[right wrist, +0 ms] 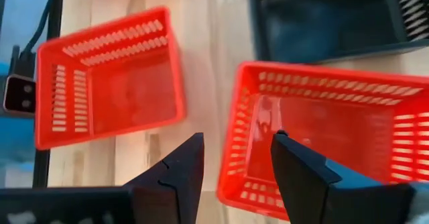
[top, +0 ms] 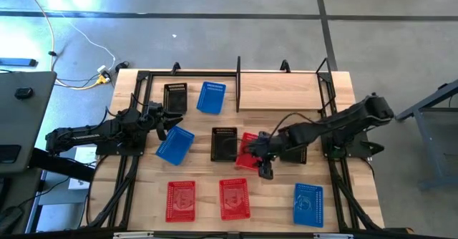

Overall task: Stack baskets on shelf by color
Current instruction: Put the top red bin on the shelf

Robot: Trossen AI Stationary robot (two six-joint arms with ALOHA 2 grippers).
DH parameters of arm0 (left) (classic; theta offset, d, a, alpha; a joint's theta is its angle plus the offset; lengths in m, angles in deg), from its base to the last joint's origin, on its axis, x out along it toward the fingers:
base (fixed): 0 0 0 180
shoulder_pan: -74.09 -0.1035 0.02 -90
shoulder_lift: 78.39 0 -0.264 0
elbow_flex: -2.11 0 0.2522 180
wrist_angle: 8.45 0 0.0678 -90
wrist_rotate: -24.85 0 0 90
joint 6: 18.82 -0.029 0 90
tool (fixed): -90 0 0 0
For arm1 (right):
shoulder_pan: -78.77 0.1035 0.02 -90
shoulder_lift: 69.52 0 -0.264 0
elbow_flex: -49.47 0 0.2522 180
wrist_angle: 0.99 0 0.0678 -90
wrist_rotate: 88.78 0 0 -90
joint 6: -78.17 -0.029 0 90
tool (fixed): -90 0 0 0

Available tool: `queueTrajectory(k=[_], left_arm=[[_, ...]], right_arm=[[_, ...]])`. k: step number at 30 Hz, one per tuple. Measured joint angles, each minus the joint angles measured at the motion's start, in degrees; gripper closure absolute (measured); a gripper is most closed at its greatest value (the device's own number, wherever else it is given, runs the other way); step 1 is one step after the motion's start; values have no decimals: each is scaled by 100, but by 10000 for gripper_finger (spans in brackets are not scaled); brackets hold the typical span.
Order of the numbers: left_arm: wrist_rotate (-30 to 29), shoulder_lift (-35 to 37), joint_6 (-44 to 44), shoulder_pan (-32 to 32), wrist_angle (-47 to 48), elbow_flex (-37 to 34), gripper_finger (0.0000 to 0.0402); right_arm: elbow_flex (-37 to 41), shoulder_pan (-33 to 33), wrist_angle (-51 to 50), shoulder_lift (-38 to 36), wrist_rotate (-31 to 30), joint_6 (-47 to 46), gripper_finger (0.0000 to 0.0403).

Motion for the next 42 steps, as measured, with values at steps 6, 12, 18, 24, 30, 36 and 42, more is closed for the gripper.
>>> queueTrajectory(k=[6,12,18,24,30,36,42], left_arm=[[0,0,0,0,0,0,287],[0,0,0,0,0,0,287],[0,0,0,0,0,0,287],[0,0,0,0,0,0,287],[0,0,0,0,0,0,287],[0,0,0,0,0,0,287],[0,0,0,0,1,0,287]], right_arm=[[-2,193,292,439,110,-2,245],[-2,299,339,797,-216,-131,245],[-2,299,368,1025,-300,-156,245],[-2,299,347,1235,-252,-157,247],[-2,288,344,1252,-148,-365,307],[-2,288,306,1228,-1,-396,393],[-2,288,74,1083,-10,-395,397]])
